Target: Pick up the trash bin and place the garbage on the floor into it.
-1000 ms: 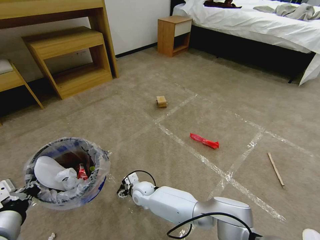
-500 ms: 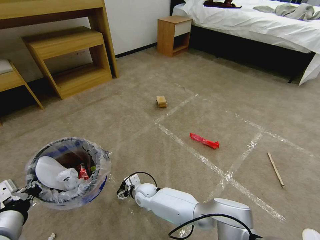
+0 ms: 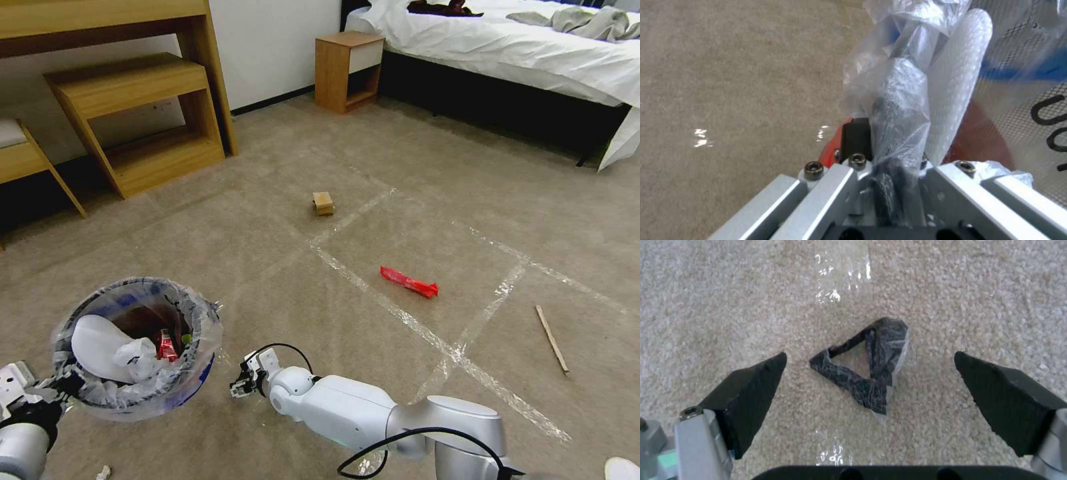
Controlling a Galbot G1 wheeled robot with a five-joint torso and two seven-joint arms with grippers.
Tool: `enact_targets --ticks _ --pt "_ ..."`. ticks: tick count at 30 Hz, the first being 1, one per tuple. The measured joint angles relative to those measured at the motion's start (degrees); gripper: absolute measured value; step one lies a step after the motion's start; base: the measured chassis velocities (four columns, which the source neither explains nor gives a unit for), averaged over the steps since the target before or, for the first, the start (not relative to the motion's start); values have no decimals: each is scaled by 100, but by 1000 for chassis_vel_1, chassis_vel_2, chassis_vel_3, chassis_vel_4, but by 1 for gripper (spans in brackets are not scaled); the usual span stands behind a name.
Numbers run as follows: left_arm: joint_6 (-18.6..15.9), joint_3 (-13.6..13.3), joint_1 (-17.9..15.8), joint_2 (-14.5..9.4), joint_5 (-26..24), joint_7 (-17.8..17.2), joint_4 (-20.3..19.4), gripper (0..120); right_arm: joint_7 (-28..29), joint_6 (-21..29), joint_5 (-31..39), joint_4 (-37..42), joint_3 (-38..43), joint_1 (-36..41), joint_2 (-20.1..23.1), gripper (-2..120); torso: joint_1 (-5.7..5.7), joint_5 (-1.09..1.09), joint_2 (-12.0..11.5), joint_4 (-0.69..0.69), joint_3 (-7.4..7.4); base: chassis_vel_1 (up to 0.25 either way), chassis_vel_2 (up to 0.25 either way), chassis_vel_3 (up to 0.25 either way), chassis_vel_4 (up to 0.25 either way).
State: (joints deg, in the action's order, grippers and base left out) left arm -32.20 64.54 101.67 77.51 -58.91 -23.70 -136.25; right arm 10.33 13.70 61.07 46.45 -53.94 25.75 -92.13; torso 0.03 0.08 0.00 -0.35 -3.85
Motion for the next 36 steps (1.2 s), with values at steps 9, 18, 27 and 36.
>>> enact_targets --ticks 9,18,27,36 --pt "-1 -6 17 36 2 3 -24 0 -54 -73 -71 -63 -79 56 0 96 0 0 0 0 0 0 0 0 0" --pt "1 -56 2 100 4 9 -47 0 -98 -104 -190 -172 13 36 -1 90 0 0 0 -1 0 0 0 0 0" --pt "4 -64 -16 115 2 14 -48 0 -136 -198 -285 -223 28 29 2 59 0 2 0 -2 0 0 0 0 0" --pt "8 -80 -10 148 4 20 -85 0 -167 -246 -347 -260 -4 52 0 33 0 0 0 0 0 0 0 0 0"
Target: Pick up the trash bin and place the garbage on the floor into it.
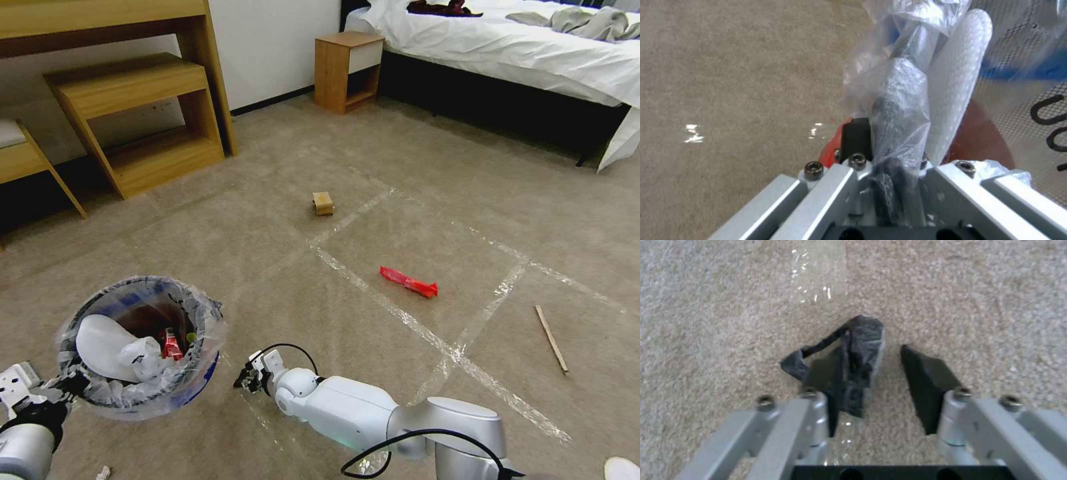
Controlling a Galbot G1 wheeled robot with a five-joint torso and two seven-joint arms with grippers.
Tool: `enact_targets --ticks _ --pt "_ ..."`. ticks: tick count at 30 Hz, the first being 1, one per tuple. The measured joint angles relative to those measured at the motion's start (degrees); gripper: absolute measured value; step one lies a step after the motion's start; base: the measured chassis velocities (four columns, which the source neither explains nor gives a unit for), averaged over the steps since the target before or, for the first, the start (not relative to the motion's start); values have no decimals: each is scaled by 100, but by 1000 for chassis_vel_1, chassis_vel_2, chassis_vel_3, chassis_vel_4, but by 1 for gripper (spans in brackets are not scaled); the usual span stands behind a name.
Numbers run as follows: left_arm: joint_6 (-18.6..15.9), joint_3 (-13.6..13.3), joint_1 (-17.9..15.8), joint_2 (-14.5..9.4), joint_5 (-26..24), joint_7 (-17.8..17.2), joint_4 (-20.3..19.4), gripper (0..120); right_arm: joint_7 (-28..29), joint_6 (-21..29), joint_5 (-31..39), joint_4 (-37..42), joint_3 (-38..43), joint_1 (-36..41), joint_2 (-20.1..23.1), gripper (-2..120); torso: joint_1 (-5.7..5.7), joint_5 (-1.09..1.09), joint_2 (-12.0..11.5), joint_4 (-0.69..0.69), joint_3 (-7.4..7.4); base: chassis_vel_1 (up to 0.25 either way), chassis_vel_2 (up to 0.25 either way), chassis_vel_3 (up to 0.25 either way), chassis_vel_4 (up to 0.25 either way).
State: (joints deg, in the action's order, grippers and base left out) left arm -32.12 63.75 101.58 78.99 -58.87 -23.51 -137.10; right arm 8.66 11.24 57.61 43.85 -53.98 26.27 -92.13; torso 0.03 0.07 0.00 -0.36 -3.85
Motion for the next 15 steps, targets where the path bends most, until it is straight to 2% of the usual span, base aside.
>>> enact_targets --ticks 3,15 --pt "15 -23 -20 12 16 6 -2 0 -7 -19 -30 -21 -1 14 -1 22 0 0 0 0 -1 0 0 0 0" --pt "43 -76 -62 44 59 18 8 0 -41 -74 -106 -61 -12 22 -1 19 0 0 0 0 0 0 0 0 0"
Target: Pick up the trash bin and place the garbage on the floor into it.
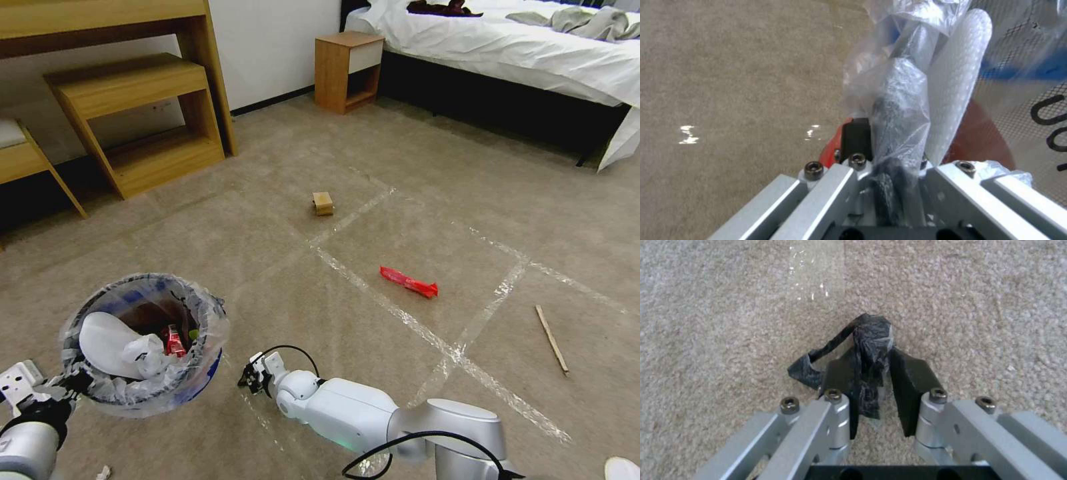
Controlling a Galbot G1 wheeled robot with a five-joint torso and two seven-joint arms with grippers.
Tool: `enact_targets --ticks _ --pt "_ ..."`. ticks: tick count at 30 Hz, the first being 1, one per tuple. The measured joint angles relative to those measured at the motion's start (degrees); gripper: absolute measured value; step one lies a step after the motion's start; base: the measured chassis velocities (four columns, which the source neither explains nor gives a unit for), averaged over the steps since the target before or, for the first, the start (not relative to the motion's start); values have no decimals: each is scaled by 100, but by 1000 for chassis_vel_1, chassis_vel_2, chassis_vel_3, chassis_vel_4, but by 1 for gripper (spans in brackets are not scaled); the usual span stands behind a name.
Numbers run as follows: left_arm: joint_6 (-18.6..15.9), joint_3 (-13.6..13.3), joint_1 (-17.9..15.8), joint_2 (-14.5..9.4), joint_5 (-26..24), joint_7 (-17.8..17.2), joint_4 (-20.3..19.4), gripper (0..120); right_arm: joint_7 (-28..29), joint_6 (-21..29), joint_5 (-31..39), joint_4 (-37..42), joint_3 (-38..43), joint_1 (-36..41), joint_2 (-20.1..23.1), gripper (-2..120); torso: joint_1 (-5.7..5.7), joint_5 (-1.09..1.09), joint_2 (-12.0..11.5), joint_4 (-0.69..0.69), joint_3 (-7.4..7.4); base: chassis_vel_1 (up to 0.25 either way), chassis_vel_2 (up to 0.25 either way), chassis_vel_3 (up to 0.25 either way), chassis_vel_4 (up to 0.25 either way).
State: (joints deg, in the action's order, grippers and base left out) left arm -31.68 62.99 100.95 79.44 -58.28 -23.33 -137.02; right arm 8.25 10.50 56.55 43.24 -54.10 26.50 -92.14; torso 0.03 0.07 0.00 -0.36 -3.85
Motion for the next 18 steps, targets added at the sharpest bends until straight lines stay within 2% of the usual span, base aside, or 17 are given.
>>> enact_targets --ticks 7,9,18 --pt "1 11 -15 -20 1 2 38 0 5 -16 -16 3 -18 -15 1 11 0 0 0 1 -1 0 0 0 0" --pt "3 15 -22 -29 0 2 61 0 14 -15 -14 7 -19 -28 0 0 0 0 0 2 -1 0 0 0 0" --pt "10 7 -63 -37 10 2 161 0 82 -39 -12 121 -48 -40 1 0 0 0 0 1 -1 0 0 0 0"
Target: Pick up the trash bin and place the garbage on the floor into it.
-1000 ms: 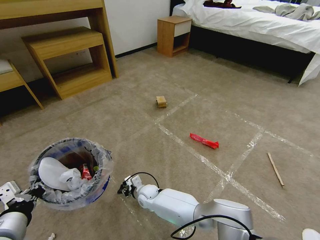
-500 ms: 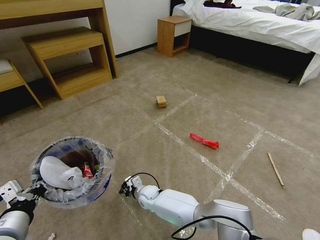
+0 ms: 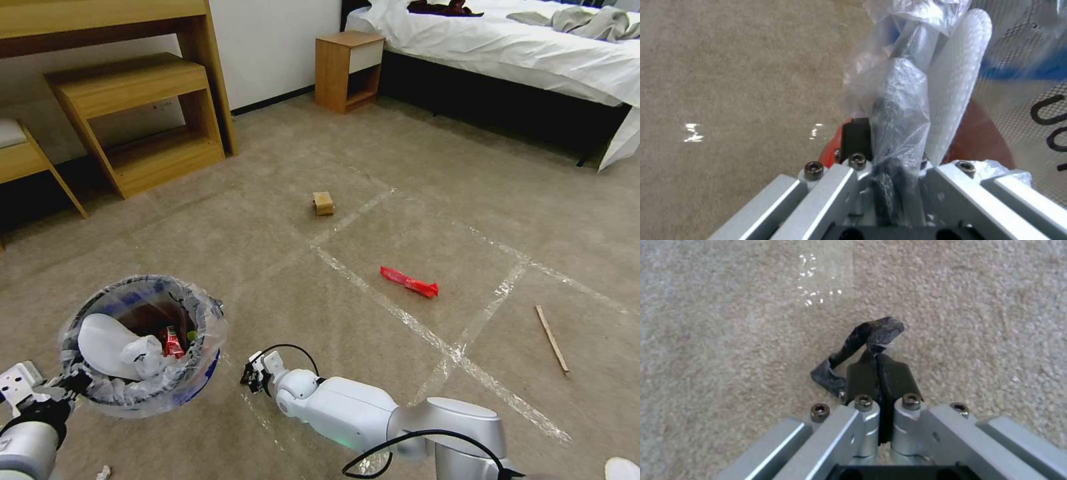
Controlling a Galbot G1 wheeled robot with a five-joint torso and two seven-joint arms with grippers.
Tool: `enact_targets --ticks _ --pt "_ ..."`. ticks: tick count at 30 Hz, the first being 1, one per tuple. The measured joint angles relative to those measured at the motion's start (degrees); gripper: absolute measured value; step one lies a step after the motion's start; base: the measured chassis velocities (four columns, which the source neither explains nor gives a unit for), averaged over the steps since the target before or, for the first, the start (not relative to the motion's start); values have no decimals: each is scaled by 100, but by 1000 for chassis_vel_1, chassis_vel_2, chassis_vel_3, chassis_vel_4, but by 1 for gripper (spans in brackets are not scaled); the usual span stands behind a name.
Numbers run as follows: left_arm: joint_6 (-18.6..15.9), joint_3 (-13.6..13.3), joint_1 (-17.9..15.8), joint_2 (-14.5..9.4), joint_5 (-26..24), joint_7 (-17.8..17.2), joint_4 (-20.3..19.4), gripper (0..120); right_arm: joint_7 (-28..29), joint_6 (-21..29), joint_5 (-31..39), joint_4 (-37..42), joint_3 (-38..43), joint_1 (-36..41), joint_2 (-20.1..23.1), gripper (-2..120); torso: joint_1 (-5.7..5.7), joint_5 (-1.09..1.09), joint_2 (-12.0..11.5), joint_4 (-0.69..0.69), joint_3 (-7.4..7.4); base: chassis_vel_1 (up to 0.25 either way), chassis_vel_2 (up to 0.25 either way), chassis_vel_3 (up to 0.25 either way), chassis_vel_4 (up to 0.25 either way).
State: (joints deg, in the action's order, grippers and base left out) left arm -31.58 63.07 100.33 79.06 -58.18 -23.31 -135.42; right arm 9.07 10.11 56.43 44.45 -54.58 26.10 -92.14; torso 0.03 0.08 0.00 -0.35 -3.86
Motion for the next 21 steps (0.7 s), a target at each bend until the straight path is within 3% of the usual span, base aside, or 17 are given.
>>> enact_targets --ticks 8,15,21 --pt "2 -5 -24 -53 9 -4 65 0 86 6 30 193 -2 -32 0 0 0 0 0 0 0 0 0 0 0" --pt "-13 -18 -112 -133 -8 -16 152 0 376 -18 225 903 64 -129 0 0 0 0 0 0 1 0 0 0 0" --pt "-42 -45 -170 -191 -10 -23 245 0 553 -193 295 1566 273 -212 470 0 0 0 0 -1 1 0 0 0 0"
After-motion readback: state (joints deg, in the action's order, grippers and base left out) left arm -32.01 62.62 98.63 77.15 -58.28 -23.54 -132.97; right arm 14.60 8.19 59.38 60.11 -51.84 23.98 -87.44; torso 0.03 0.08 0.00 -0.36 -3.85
